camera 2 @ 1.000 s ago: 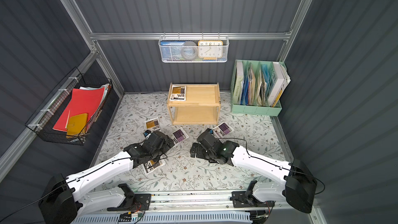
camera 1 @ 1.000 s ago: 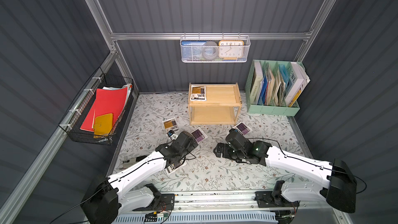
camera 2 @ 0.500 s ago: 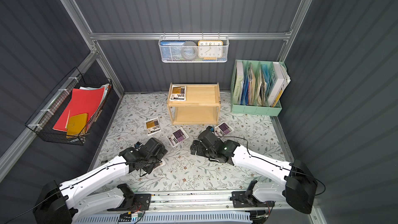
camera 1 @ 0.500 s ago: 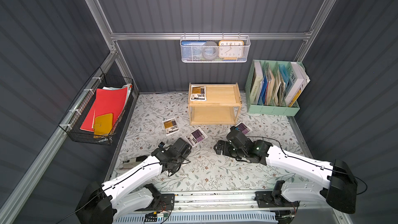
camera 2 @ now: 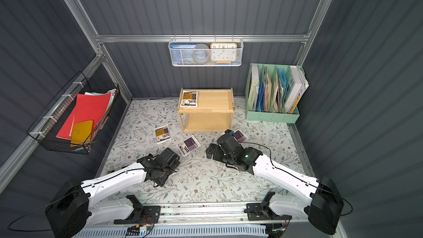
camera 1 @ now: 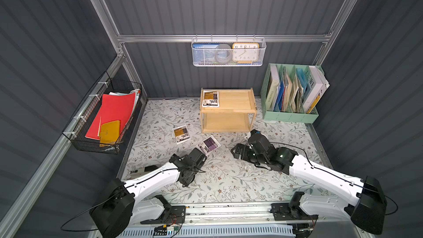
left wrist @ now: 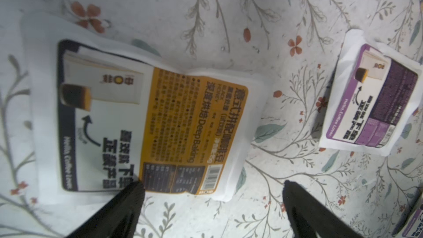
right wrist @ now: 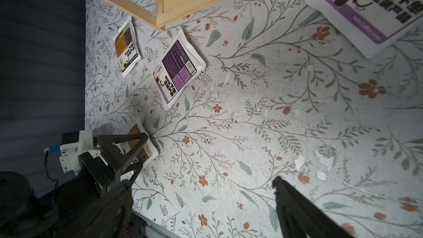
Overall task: Place the bagged coffee beans on the shelf by color
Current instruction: Adjust the bagged coffee beans at the center of the board.
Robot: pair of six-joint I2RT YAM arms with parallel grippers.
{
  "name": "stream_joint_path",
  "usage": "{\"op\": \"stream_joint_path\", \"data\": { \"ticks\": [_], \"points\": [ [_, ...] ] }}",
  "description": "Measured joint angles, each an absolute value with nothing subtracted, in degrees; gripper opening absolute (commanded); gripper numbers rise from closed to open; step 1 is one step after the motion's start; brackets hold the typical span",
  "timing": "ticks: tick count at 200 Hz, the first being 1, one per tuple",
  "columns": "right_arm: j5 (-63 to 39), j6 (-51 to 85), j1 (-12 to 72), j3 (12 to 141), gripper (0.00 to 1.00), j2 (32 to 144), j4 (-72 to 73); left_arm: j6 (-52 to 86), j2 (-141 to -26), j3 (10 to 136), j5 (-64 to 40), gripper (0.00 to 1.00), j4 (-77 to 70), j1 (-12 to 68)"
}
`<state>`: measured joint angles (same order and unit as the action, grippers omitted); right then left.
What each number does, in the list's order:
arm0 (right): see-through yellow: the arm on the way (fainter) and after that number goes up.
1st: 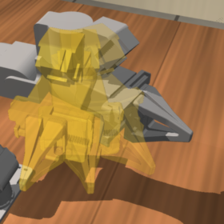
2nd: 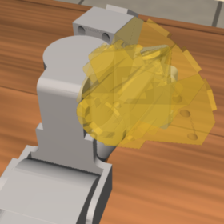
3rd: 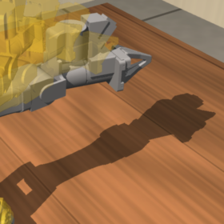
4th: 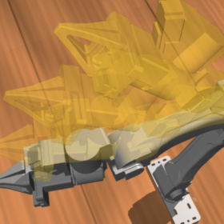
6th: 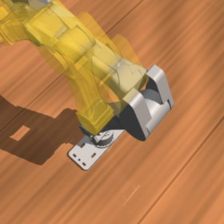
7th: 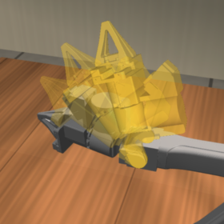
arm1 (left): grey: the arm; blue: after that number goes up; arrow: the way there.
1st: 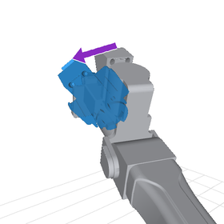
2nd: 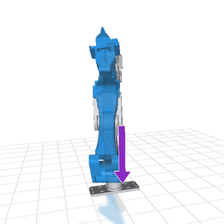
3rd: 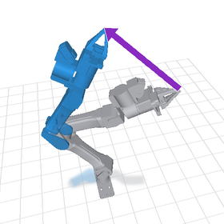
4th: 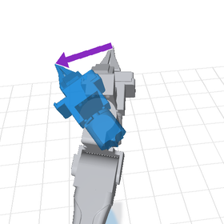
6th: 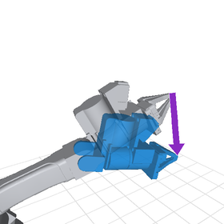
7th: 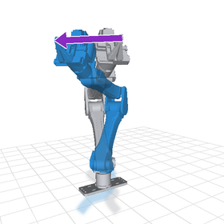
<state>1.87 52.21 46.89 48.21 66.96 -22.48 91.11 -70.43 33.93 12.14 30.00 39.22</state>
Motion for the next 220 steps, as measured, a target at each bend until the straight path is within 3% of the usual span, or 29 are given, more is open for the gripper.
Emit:
{"op": "stream_joint_path", "data": {
  "ticks": [82,138,187,220],
  "points": [
    [1.2,51.8,46.2,48.2,0.99,66.3,-23.8,81.9,-84.8,44.9,12.7,1.0,19.7,39.2],
    [-2.3,52.5,46.2,46.9,0.99,66.3,-23.1,77.0,-78.7,49.0,16.4,1.0,19.7,38.9],
    [-5.7,55.1,46.9,43.5,0.99,66.9,-19.7,69.6,-74.9,44.5,16.7,1.0,16.8,25.5],
    [-6.4,56.8,48.2,42.4,0.99,66.9,-18.0,64.6,-78.3,44.4,16.3,1.0,13.5,21.7]
  ]
}}
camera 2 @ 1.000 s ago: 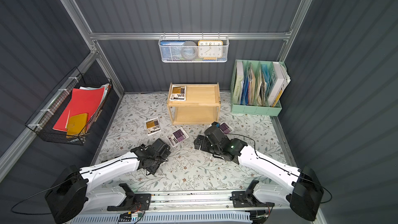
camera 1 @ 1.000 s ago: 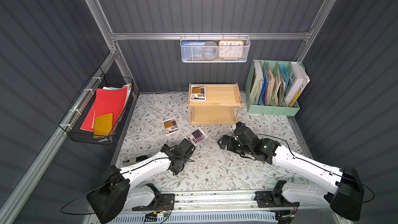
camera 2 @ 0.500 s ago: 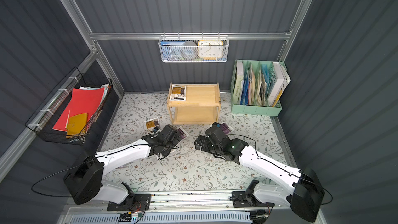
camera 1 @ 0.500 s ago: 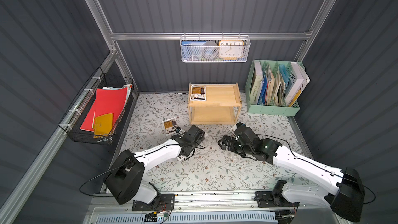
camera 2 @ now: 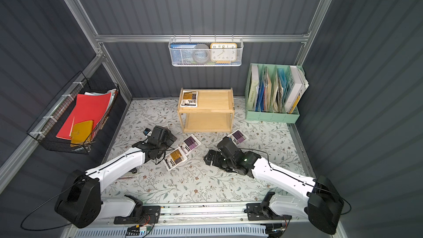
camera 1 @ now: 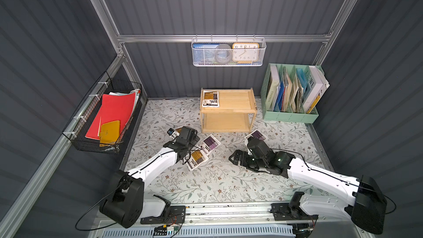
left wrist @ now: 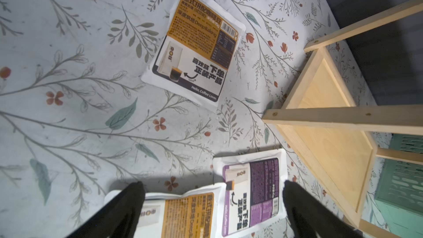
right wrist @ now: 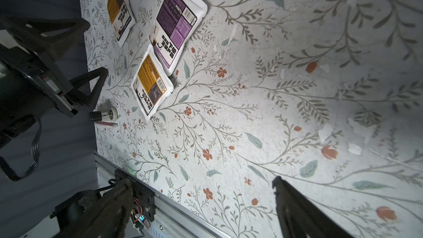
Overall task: Place the bagged coffee beans on the shelf by color
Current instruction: Adjust the bagged coffee beans at the center of the board.
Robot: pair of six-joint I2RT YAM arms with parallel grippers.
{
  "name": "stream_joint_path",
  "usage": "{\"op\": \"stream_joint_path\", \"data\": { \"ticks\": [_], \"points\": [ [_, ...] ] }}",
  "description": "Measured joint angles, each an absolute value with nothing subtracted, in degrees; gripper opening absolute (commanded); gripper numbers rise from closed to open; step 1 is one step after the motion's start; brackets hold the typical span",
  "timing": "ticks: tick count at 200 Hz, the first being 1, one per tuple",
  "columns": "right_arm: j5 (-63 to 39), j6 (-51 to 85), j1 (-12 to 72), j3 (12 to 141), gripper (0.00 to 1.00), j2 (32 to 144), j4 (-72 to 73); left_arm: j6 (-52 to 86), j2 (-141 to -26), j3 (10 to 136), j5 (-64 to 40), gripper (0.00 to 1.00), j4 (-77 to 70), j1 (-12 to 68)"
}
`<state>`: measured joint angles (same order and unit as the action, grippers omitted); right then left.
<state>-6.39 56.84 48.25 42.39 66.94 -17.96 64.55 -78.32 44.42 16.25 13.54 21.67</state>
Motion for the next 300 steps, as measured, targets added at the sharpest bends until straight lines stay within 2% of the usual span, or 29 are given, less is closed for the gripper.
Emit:
{"op": "stream_joint_path", "data": {
  "ticks": [57,158,250,300],
  "points": [
    [-6.4,59.0,49.4,40.2,0.99,65.6,-16.2,58.4,-84.2,44.4,14.3,1.0,6.6,17.0],
    [-7.7,60.5,50.4,39.8,0.99,64.4,-14.1,55.5,-89.4,41.3,9.6,1.0,0.0,16.8],
    [-7.7,60.6,50.4,39.9,0.99,65.5,-13.4,55.2,-86.3,36.5,6.5,1.0,-5.1,17.2],
    [-7.7,60.6,50.4,39.9,0.99,68.3,-12.0,56.4,-84.1,33.9,5.3,1.0,-6.8,22.3]
  ]
}}
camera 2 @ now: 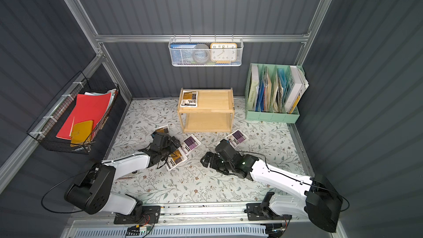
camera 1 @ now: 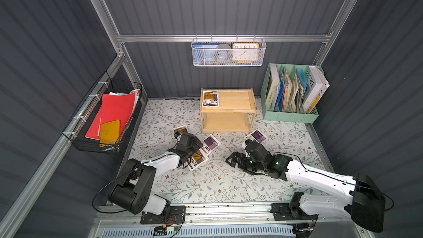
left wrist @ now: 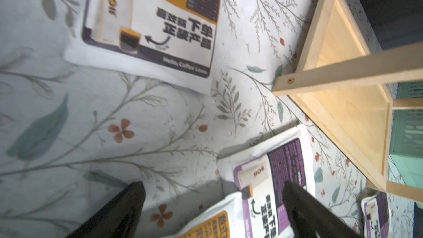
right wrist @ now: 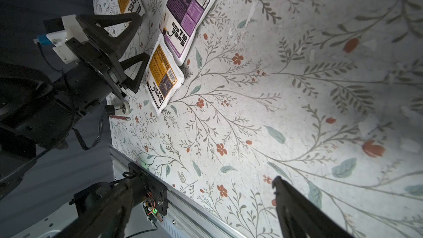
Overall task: Place the bagged coffee beans on the shelf by color
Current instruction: Adjust the bagged coffee beans at the center of the board.
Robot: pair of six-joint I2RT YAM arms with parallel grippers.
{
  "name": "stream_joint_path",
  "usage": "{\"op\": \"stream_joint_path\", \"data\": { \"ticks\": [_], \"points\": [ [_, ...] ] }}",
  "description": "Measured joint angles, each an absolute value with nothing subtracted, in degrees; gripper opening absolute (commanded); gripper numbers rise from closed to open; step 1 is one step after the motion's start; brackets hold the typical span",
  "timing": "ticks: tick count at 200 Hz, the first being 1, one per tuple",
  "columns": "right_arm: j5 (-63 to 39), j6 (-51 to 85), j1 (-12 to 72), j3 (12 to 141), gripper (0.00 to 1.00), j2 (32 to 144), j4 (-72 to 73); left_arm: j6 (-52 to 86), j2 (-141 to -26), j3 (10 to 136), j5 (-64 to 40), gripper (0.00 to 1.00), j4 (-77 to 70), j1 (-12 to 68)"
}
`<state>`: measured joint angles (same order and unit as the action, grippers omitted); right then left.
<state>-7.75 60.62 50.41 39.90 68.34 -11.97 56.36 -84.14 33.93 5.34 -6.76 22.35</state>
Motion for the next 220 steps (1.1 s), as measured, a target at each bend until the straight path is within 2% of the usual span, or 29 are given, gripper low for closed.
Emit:
{"op": "stream_joint_path", "data": {
  "ticks": [96,131,172,220],
  "points": [
    [-8.7,61.3,50.0,39.5,0.99,73.9,-8.1,70.4,-78.4,29.5,3.5,1.0,-7.5,39.9],
    [-11.0,64.4,51.1,36.6,0.99,77.5,-3.3,73.2,-75.9,30.7,5.9,1.0,-1.5,40.1],
    [-11.4,68.2,56.3,35.3,0.99,81.8,0.4,74.1,-75.1,34.4,9.9,1.0,3.7,39.6],
    [-11.4,72.7,57.9,36.5,0.99,86.9,7.2,70.8,-74.1,34.9,10.4,1.0,6.7,29.5]
  ]
}}
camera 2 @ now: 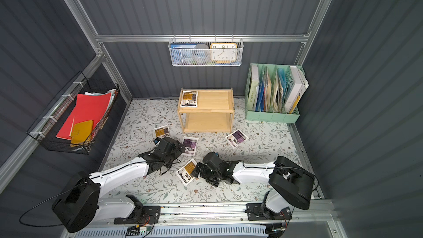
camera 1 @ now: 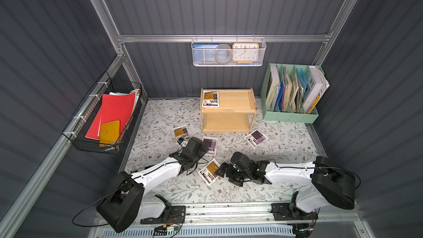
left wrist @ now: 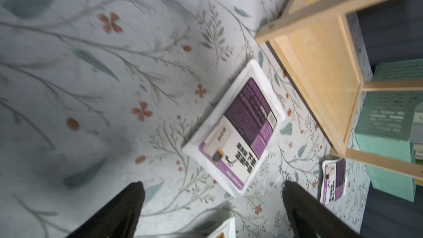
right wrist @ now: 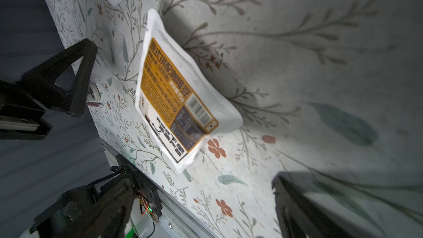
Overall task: Place the bagged coffee beans on the shelf by color
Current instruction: Adjust the bagged coffee beans at the center of the board.
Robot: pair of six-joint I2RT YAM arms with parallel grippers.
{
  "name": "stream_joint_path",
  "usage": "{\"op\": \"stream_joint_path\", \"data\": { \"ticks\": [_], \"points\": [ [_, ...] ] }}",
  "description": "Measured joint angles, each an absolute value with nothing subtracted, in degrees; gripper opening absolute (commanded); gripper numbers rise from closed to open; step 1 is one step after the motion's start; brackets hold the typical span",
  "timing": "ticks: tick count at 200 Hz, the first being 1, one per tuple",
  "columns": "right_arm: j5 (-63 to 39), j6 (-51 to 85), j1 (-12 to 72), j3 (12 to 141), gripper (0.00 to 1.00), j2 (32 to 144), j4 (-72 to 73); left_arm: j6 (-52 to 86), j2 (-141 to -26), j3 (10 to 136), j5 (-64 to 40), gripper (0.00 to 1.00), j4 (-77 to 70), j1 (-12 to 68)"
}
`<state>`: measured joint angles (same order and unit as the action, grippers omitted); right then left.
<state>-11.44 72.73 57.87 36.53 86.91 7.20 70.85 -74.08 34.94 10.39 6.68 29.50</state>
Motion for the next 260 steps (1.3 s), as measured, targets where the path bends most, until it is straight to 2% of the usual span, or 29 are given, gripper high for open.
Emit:
{"op": "stream_joint_path", "data": {
  "ticks": [60,127,178,217,260],
  "points": [
    [-13.7,78.1,56.2,44.2,0.98,98.2,16.6,66.8,-72.1,37.8,10.4,1.0,9.2,27.2],
    [-20.6,81.1,47.7,54.3,0.97,109.4,23.0,66.8,-66.4,35.0,9.8,1.0,11.4,27.2],
    [-20.9,77.8,46.4,51.9,0.96,103.7,16.9,67.4,-66.5,33.2,8.9,1.0,12.7,27.2],
    [-19.5,74.8,50.9,46.2,0.96,95.3,11.7,67.5,-70.1,33.2,9.1,1.0,15.7,27.2],
    [-17.5,75.2,57.4,41.6,0.95,94.0,10.9,67.3,-73.4,35.6,9.3,1.0,21.9,27.2]
  ]
}}
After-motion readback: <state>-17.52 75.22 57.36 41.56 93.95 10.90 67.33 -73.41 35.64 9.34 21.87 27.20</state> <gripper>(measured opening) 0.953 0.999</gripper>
